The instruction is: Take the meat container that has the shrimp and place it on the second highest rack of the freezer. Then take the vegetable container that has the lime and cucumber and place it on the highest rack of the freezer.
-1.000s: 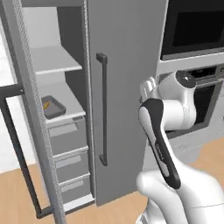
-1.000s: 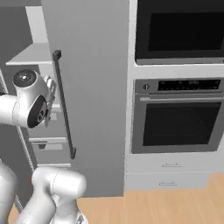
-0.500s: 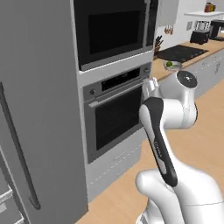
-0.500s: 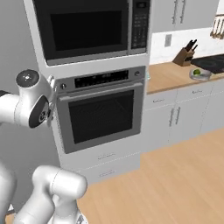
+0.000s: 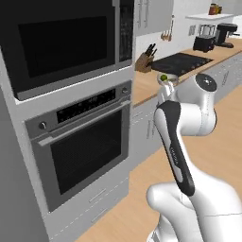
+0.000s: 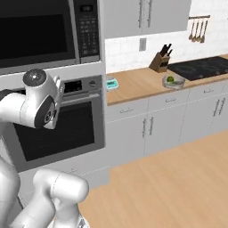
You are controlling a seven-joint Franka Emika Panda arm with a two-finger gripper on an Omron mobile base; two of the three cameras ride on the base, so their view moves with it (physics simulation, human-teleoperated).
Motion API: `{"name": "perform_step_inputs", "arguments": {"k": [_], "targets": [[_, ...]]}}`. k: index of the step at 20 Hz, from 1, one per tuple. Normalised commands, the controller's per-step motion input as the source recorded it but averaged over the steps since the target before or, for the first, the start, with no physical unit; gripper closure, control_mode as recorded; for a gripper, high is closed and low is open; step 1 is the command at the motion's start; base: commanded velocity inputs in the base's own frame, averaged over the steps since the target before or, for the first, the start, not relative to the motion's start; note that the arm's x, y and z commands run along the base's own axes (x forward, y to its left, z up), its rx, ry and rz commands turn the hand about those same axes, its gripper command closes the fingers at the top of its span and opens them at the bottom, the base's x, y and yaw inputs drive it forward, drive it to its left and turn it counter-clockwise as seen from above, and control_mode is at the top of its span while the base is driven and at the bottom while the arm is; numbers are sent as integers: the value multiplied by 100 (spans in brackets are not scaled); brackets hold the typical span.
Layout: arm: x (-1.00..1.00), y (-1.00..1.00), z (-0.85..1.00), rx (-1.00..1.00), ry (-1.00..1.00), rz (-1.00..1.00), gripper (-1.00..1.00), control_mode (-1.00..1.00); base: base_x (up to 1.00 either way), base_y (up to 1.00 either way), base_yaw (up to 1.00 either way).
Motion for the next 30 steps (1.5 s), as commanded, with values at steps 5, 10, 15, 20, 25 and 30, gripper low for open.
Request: {"name": "perform_step_inputs", "arguments": {"k": [5, 10, 15, 20, 25, 30], "targets": [[0, 0, 0, 0, 0, 0, -100, 100, 100, -80, 0], [0, 0, 0, 0, 0, 0, -100, 100, 100, -61, 0], [0, 0, 0, 0, 0, 0, -100, 100, 100, -32, 0], [0, 0, 0, 0, 0, 0, -100, 100, 100, -9, 12], [0, 0, 0, 0, 0, 0, -100, 100, 100, -43, 29], [0, 0, 0, 0, 0, 0, -100, 100, 100, -42, 31]]}}
